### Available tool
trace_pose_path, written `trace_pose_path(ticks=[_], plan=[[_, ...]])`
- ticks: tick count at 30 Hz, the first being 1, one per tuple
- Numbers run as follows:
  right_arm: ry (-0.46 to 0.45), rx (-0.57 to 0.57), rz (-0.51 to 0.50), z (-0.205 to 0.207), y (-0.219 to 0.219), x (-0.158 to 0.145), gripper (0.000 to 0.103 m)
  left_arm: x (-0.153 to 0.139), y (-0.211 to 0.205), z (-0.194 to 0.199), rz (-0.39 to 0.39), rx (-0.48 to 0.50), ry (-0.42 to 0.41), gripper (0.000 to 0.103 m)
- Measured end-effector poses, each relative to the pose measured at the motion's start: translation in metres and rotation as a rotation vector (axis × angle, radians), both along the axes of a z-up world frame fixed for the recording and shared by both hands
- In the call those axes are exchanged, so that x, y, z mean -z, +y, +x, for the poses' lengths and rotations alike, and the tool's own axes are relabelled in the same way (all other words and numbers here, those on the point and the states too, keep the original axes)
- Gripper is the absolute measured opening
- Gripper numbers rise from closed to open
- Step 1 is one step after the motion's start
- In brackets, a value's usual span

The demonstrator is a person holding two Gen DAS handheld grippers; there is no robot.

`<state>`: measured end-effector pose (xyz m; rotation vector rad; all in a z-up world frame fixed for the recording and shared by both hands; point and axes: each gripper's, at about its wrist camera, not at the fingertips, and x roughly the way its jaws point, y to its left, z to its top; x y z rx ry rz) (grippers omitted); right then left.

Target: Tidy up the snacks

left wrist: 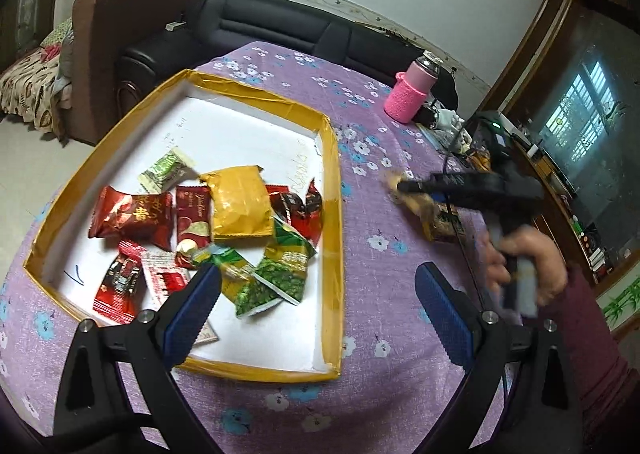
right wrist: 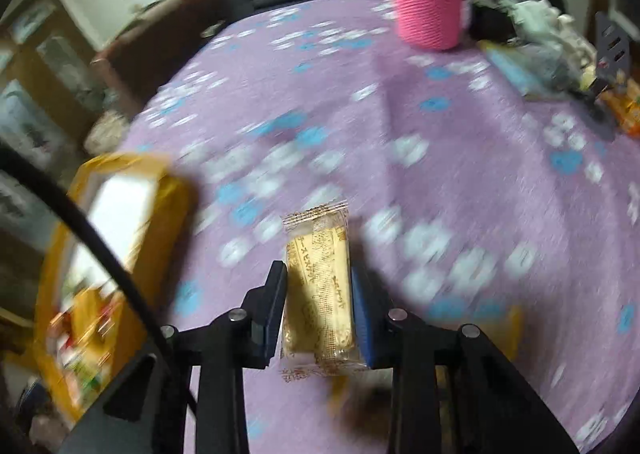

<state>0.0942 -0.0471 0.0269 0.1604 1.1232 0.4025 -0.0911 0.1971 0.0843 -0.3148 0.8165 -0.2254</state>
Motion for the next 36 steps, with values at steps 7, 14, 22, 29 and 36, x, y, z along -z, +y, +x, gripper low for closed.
trace_pose_path(ticks=[7, 14, 22, 29, 36], plan=[[0.020, -0.042, 0.184, -0.072, -0.033, -0.019, 0.052, -0.004, -0.020, -0.006, 0.009, 0.042, 0.000, 0.097], [-0.158, 0.129, -0.006, -0.016, -0.072, -0.023, 0.060, -0.012, -0.050, -0.018, 0.035, 0.098, -0.002, 0.097], [-0.003, 0.037, -0.036, -0.002, -0.063, 0.007, 0.060, -0.020, -0.046, -0.024, 0.068, 0.078, -0.014, 0.097], [-0.019, -0.075, -0.113, -0.065, -0.049, 0.002, 0.064, -0.010, -0.061, -0.013, 0.049, 0.101, 0.024, 0.097], [-0.173, -0.077, -0.243, -0.091, -0.018, 0.010, 0.072, -0.009, -0.070, -0.012, 0.120, 0.089, 0.049, 0.097]])
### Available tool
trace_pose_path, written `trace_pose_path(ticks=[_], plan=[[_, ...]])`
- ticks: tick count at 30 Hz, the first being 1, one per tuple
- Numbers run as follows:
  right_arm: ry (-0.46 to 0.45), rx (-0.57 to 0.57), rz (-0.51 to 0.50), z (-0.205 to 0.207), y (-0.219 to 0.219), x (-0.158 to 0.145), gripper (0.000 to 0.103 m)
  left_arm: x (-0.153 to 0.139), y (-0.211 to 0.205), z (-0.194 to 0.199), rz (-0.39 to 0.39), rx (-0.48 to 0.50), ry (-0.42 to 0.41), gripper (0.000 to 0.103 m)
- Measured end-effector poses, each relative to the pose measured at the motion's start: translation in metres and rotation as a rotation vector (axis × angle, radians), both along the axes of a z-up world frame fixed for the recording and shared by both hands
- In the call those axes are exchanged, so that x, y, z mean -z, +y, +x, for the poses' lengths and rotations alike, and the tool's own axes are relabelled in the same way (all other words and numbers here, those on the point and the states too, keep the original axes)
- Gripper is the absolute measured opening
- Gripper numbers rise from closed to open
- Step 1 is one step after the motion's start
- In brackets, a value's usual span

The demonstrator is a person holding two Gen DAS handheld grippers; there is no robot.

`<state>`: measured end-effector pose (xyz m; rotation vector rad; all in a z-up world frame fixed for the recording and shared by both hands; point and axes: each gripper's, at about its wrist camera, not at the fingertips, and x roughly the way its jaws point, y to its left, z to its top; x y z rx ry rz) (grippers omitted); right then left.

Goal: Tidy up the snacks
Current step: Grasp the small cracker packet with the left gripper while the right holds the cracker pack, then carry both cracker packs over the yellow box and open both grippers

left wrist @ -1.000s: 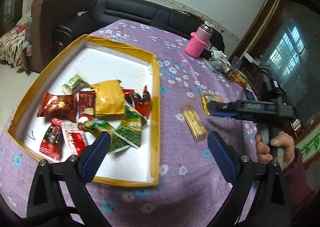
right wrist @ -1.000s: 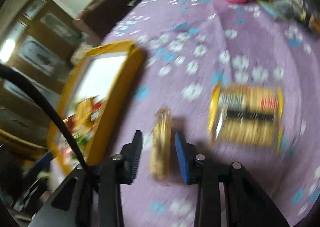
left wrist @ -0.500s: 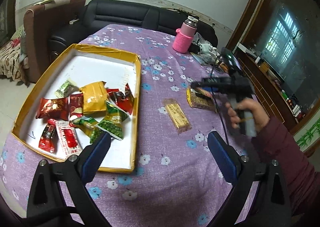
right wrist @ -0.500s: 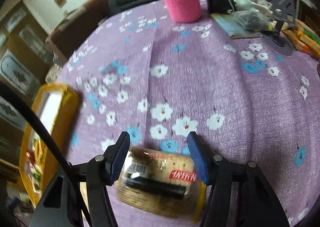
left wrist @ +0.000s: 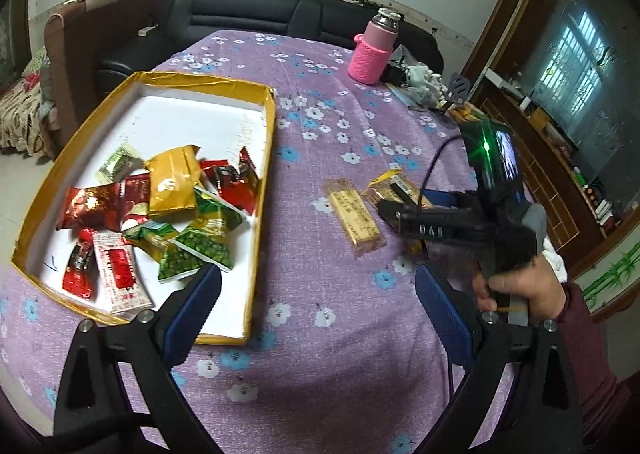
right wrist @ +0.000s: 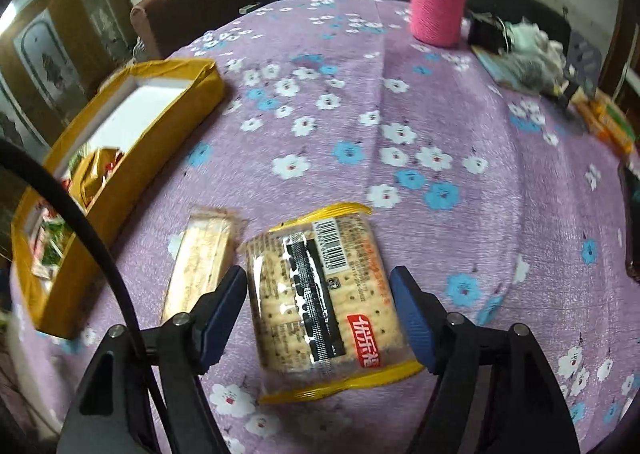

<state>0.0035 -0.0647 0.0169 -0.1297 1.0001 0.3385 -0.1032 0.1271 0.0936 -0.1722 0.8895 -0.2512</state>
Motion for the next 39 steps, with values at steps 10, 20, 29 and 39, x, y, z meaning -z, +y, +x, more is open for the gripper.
trace_pose_path(ticks=[10, 20, 29, 39], plan=[[-0.108, 0.124, 0.209, -0.007, -0.049, -0.015, 0.069, 0.022, -0.052, 0.044, 0.087, 0.079, 0.090, 0.062], [-0.101, 0.156, 0.320, -0.003, -0.069, -0.019, 0.070, 0.061, -0.096, 0.104, 0.262, 0.067, 0.124, 0.063], [-0.100, 0.162, 0.341, -0.007, -0.073, -0.018, 0.070, 0.074, -0.103, 0.107, 0.291, 0.098, 0.112, 0.040], [-0.118, 0.157, 0.362, -0.008, -0.073, -0.017, 0.069, 0.047, -0.072, 0.091, 0.165, 0.051, 0.077, 0.036]])
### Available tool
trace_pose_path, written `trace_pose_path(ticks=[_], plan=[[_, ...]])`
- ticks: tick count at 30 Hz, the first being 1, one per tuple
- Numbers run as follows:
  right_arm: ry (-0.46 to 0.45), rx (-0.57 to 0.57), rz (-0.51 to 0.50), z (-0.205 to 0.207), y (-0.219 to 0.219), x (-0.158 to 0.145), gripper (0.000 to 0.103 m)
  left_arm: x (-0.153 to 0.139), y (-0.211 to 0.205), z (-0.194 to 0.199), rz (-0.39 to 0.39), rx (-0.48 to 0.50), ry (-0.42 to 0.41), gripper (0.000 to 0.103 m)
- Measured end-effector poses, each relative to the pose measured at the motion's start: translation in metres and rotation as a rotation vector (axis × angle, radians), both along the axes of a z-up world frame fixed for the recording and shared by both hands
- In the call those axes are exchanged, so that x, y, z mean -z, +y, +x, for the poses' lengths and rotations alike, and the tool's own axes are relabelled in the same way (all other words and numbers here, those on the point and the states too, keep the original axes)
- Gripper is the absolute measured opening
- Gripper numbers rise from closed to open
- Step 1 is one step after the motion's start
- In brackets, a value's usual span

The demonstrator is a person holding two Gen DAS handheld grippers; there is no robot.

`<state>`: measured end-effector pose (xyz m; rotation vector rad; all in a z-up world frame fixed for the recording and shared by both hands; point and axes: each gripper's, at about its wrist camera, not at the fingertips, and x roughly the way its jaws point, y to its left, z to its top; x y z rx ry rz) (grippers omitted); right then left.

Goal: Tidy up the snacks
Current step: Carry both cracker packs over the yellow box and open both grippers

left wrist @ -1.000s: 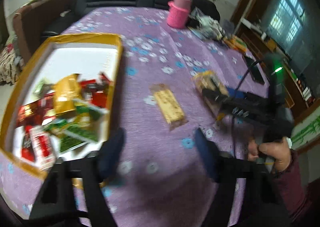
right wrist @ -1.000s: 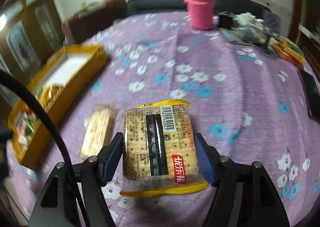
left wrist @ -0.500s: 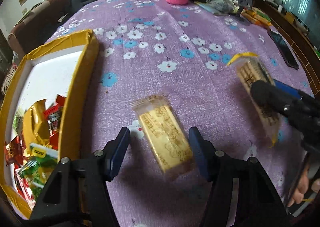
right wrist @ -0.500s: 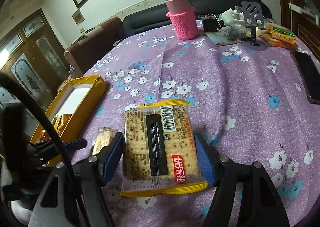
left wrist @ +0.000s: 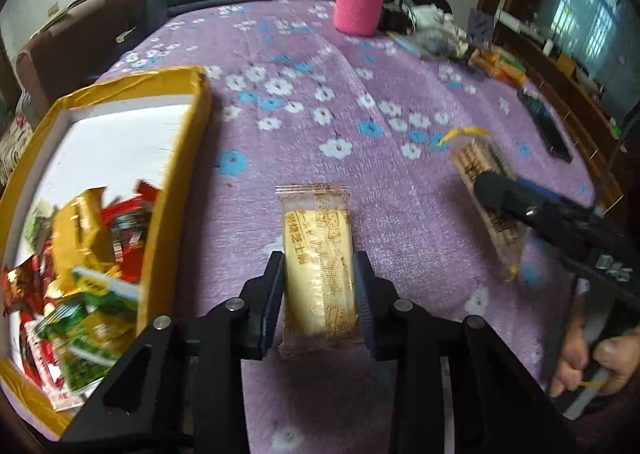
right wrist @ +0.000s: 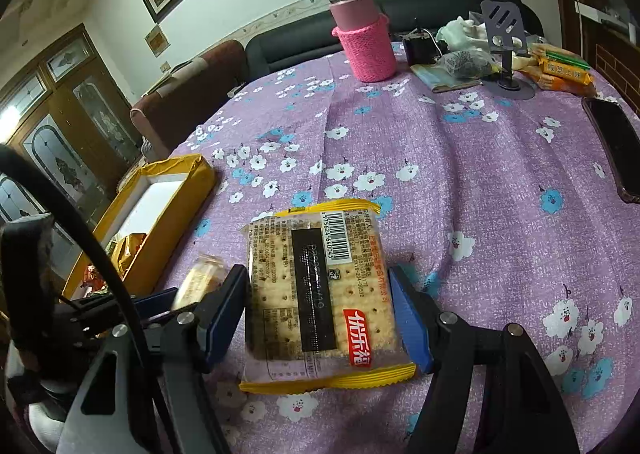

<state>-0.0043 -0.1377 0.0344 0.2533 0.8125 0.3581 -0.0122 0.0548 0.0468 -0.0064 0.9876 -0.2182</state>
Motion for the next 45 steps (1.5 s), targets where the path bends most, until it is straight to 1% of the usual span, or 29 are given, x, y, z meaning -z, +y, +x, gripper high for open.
trace_pose_path(ticks=[3, 7, 10, 12, 15, 17, 20, 24, 26, 28, 32, 38, 40, 41, 42, 44, 45], plan=[[-0.016, -0.001, 0.021, -0.002, -0.001, -0.001, 0.069, -0.020, 0.022, -0.010, -0.051, -0.026, -0.029, 0.036], [-0.041, 0.010, 0.058, -0.008, 0.003, -0.010, 0.069, -0.051, 0.073, -0.021, -0.089, -0.105, -0.087, 0.036], [-0.047, -0.018, 0.080, -0.013, 0.018, -0.022, 0.069, -0.067, 0.115, -0.023, -0.077, -0.189, -0.126, 0.036], [-0.049, -0.059, 0.089, -0.016, 0.037, -0.032, 0.069, -0.075, 0.142, -0.021, -0.057, -0.244, -0.145, 0.036], [-0.047, -0.139, 0.085, -0.012, 0.076, -0.049, 0.069, -0.079, 0.171, -0.013, -0.050, -0.292, -0.144, 0.036], [-0.032, -0.204, 0.077, -0.005, 0.109, -0.059, 0.069, -0.075, 0.189, -0.004, -0.056, -0.323, -0.126, 0.036], [-0.002, -0.272, 0.060, 0.007, 0.151, -0.062, 0.069, -0.063, 0.209, 0.015, -0.068, -0.357, -0.085, 0.036], [0.018, -0.315, -0.031, 0.026, 0.206, -0.055, 0.069, -0.045, 0.225, 0.036, -0.098, -0.385, -0.043, 0.036], [0.035, -0.329, -0.058, 0.035, 0.226, -0.048, 0.069, -0.038, 0.231, 0.043, -0.119, -0.391, -0.028, 0.036], [0.048, -0.341, -0.094, 0.046, 0.243, -0.039, 0.069, -0.034, 0.234, 0.048, -0.124, -0.394, -0.018, 0.036], [0.062, -0.338, -0.131, 0.056, 0.261, -0.026, 0.069, -0.023, 0.241, 0.053, -0.140, -0.403, 0.005, 0.036], [0.082, -0.334, -0.160, 0.058, 0.273, -0.015, 0.069, -0.012, 0.240, 0.055, -0.095, -0.414, 0.022, 0.037], [0.082, -0.332, -0.163, 0.061, 0.275, -0.012, 0.069, -0.011, 0.240, 0.055, -0.092, -0.416, 0.019, 0.040], [0.079, -0.331, -0.163, 0.061, 0.275, -0.012, 0.069, -0.011, 0.240, 0.054, -0.095, -0.418, 0.019, 0.047], [0.077, -0.329, -0.164, 0.062, 0.276, -0.012, 0.069, -0.012, 0.241, 0.053, -0.099, -0.422, 0.016, 0.057], [0.078, -0.323, -0.152, 0.062, 0.274, -0.013, 0.069, -0.016, 0.241, 0.049, -0.103, -0.428, -0.001, 0.066], [0.078, -0.317, -0.140, 0.061, 0.273, -0.014, 0.069, -0.018, 0.241, 0.047, -0.101, -0.428, -0.010, 0.067]])
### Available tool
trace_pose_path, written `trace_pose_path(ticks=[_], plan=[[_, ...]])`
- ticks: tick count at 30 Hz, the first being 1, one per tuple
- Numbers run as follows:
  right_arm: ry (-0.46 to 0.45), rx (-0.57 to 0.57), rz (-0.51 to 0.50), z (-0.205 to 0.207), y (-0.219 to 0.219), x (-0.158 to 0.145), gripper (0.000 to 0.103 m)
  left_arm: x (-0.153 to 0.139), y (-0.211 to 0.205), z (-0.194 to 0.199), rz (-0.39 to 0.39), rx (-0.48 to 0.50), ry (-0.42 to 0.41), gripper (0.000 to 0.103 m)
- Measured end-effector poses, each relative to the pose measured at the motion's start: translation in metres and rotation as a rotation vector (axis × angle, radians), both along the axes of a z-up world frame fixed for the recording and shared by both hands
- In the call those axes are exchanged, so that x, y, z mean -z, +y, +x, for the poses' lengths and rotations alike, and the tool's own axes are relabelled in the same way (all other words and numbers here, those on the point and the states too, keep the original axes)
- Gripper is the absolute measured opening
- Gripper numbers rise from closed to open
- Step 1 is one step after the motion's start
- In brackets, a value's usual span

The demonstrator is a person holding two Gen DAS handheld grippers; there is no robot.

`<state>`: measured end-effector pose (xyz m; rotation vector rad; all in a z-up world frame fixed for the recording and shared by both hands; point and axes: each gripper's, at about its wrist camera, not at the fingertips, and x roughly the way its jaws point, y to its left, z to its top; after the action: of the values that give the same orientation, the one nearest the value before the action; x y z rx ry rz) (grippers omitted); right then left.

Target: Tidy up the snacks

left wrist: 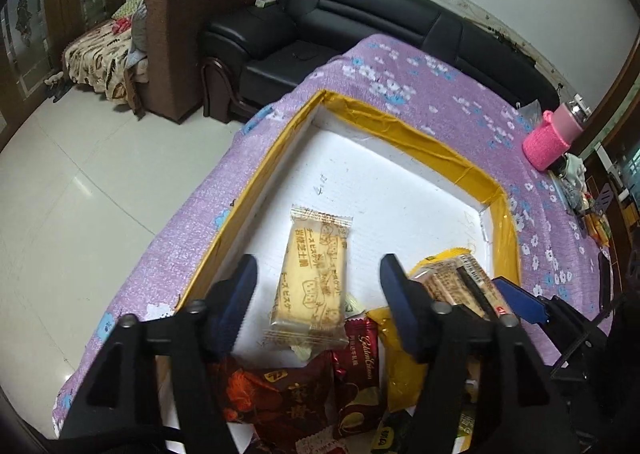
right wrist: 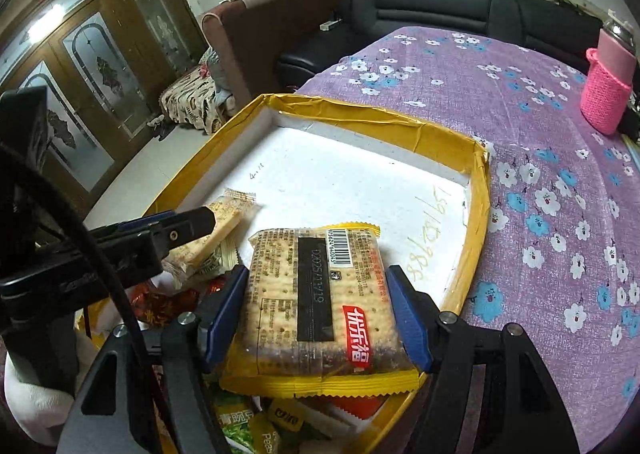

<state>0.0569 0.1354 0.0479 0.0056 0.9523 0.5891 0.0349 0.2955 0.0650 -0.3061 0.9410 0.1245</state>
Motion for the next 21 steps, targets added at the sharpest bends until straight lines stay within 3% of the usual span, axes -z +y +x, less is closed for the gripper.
trace_pose_path(ticks=[6, 14, 21], plan=[[-0.047, 0.009, 0.072, -0.019, -0.016, -0.023, 0.069, -0.027, -0.011, -0.028, 0.047, -0.015, -0.070, 0.079], [-0.123, 0.026, 0.153, -0.072, -0.048, -0.053, 0.069, -0.077, -0.043, -0.101, 0.193, -0.062, -0.256, 0.098], [-0.181, 0.079, 0.189, -0.124, -0.082, -0.065, 0.069, -0.098, -0.061, -0.150, 0.206, -0.090, -0.334, 0.103]])
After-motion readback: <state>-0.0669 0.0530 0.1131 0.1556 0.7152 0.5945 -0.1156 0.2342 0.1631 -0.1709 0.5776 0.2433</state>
